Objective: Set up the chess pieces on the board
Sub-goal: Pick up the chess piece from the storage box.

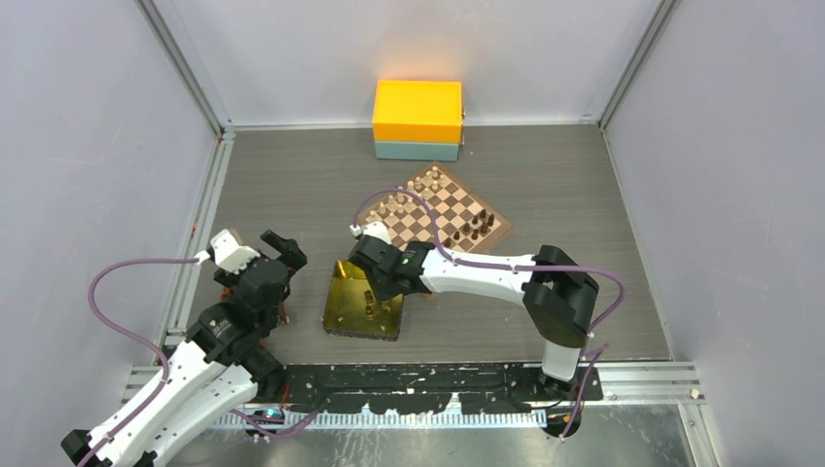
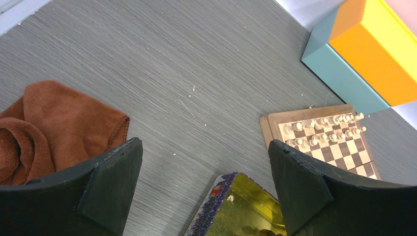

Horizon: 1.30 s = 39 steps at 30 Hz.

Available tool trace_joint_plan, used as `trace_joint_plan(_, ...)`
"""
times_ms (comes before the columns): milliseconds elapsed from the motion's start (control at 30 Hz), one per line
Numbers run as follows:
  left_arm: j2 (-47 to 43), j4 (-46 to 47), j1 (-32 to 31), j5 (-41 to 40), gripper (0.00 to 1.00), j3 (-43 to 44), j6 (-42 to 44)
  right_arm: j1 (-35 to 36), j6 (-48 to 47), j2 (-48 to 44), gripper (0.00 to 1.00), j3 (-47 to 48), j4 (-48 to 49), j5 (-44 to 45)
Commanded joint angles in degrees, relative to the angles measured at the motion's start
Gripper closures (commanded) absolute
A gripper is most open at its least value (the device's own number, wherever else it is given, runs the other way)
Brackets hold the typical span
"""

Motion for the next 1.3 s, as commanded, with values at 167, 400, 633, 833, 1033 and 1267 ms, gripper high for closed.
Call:
trace_joint_plan(167, -0.39, 1.36, -0.2, -1.54, 0.0, -0.02, 0.07, 0.25, 0.39, 0.74, 0.66, 2.87, 1.95, -0.37)
trace_joint_plan(400, -0.54, 1.38, -0.2, -1.63, 0.0, 0.04, 0.24, 0.19, 0.23, 0.81, 0.66, 2.6, 2.27, 0.75)
trace_joint_plan(633, -0.4, 1.48, -0.26, -1.63, 0.0, 0.13, 0.33, 0.13, 0.14, 0.17, 0.66, 3.11, 1.86, 3.36)
trace_joint_plan(833, -0.43, 1.52, -0.26, -1.42, 0.0, -0.14, 0.2, -0.08, 0.37, 0.99, 0.66, 4.19, 1.42, 4.66)
trace_joint_plan(1033, -1.16, 1.11, -0.26, -1.71, 0.0, -0.19, 0.24, -0.47, 0.22, 2.29, 0.66, 5.23, 1.4, 5.65)
trace_joint_plan(1267, -1.46, 1.04, -0.26, -1.91, 0.0, -0.27, 0.33, -1.23, 0.2, 2.96, 0.66, 5.52, 0.87, 6.25)
